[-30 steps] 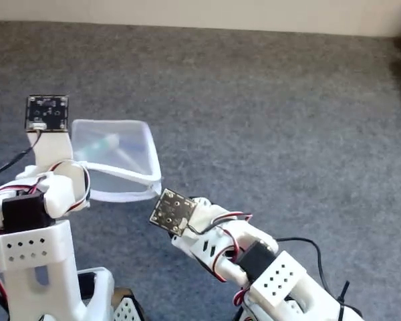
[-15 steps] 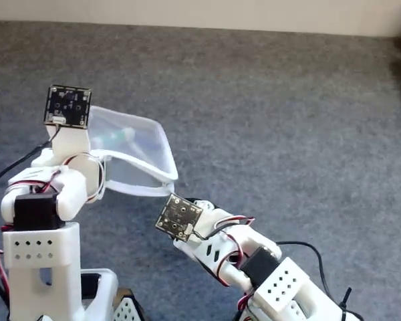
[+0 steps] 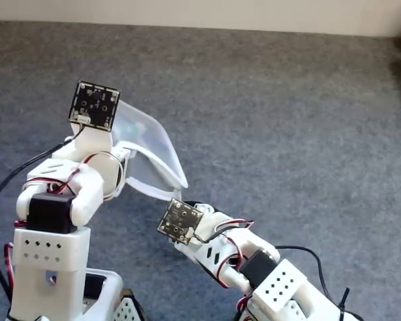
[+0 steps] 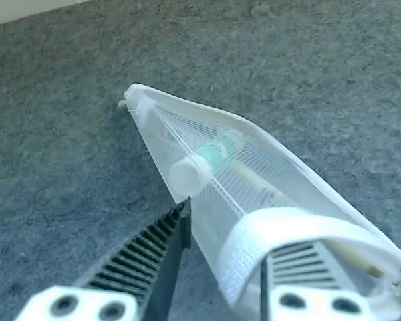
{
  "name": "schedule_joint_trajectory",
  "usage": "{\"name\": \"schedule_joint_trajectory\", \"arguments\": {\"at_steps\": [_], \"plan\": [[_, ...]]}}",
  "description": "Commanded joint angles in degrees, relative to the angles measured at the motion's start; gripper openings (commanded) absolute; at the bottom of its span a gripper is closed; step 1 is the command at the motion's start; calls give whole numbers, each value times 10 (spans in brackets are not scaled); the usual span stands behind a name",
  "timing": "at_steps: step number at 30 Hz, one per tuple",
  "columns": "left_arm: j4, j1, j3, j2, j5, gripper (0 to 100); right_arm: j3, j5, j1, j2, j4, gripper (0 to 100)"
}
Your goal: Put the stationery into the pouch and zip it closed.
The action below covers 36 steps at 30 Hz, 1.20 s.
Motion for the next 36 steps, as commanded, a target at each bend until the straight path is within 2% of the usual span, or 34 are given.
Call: {"name": "schedule_joint_trajectory", "arguments": {"at_steps": [1, 16, 25, 36], "plan": [[-21, 47, -44, 0, -5, 172, -7, 9, 5, -13, -13, 5], [-72, 170, -39, 1, -61, 172, -5, 9, 5, -13, -13, 5], [-80, 209, -39, 1, -66, 172, -5, 10, 5, -13, -13, 5], [-108, 218, -40, -3, -62, 168, 8, 10, 5, -13, -14, 5]]}}
